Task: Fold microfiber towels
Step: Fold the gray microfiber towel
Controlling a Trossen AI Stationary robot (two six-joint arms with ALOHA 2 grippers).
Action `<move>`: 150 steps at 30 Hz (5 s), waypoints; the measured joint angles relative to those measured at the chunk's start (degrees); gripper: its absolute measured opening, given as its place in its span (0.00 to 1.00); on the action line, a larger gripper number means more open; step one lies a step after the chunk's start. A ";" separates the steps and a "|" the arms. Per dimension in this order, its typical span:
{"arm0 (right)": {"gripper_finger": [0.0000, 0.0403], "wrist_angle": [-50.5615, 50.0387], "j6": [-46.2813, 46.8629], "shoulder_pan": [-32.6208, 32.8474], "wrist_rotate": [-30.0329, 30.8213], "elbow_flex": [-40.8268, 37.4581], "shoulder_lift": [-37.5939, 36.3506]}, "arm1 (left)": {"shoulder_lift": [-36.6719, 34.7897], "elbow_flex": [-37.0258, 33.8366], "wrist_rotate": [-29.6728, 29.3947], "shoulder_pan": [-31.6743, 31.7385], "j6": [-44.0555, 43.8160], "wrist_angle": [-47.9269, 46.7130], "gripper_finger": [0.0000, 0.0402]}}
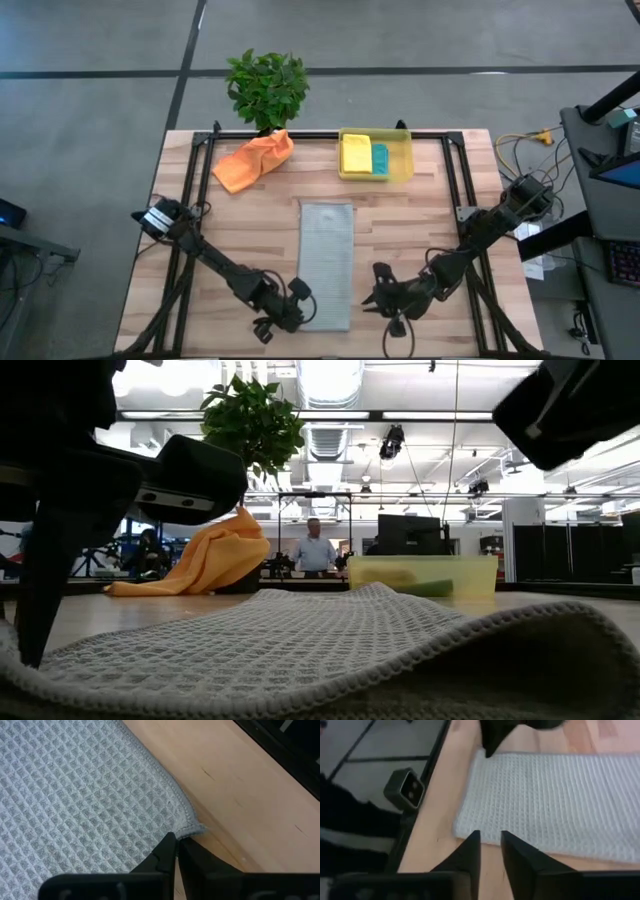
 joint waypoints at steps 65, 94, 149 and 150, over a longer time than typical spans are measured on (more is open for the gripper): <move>0.03 -14.28 -17.44 -3.24 -20.21 18.35 14.30 | -8.31 -5.11 12.62 2.61 -10.68 7.11 0.00; 0.03 10.28 7.89 -7.10 -18.89 1.59 11.30 | -12.82 -6.14 -0.68 4.50 -26.93 14.89 0.00; 0.03 9.87 11.80 -10.03 -11.08 -1.33 8.37 | -4.87 -6.07 16.50 9.01 -52.32 31.04 0.37; 0.03 9.87 12.22 -10.16 -11.06 -1.40 8.37 | -4.62 -6.06 16.57 9.01 -52.51 31.43 0.37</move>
